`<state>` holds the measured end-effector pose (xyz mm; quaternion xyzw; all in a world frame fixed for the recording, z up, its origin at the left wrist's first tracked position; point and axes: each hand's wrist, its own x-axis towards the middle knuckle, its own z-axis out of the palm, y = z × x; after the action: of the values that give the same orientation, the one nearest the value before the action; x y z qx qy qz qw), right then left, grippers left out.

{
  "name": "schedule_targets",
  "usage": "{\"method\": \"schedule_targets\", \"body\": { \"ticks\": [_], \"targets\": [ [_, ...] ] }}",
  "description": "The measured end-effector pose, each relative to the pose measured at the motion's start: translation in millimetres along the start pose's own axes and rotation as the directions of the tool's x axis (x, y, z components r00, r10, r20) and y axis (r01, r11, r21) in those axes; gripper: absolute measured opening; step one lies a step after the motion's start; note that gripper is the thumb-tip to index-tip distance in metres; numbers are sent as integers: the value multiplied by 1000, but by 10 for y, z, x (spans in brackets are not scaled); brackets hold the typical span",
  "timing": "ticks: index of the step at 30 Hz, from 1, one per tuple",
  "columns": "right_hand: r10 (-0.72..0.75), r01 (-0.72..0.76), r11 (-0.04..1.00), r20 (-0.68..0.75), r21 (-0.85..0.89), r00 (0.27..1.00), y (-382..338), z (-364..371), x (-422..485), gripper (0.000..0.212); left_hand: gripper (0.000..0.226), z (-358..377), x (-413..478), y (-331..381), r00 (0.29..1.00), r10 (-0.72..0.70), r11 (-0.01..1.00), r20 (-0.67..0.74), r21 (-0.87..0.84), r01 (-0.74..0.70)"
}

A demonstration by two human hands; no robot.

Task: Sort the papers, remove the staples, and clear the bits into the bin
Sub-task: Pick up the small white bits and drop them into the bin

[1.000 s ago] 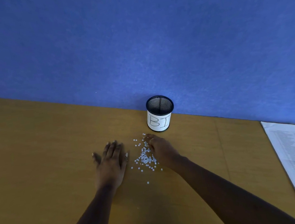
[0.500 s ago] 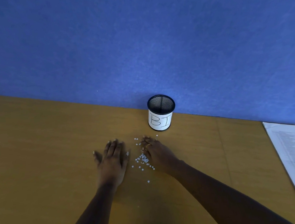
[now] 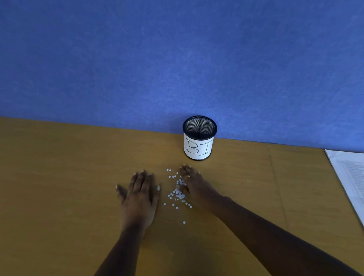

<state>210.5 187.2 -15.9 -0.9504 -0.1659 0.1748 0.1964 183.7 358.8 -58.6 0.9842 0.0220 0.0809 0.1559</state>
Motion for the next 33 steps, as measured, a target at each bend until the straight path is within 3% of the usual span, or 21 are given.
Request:
{"method": "schedule_targets", "body": {
  "ticks": [8, 16, 33],
  "targets": [
    [-69, 67, 991, -17, -118, 997, -61, 120, -117, 50, 72, 12, -6, 4, 1000, 2, 1000, -23, -19, -2],
    [-14, 13, 970, 1, -241, 1000, -141, 141, -150, 46, 75, 4, -11, 3, 1000, 0, 1000, -21, -12, 0],
    [-85, 68, 982, -90, -173, 992, -65, 7, -157, 32, 75, 11, -9, -10, 1000, 4, 1000, -9, -15, -4]
  ]
}}
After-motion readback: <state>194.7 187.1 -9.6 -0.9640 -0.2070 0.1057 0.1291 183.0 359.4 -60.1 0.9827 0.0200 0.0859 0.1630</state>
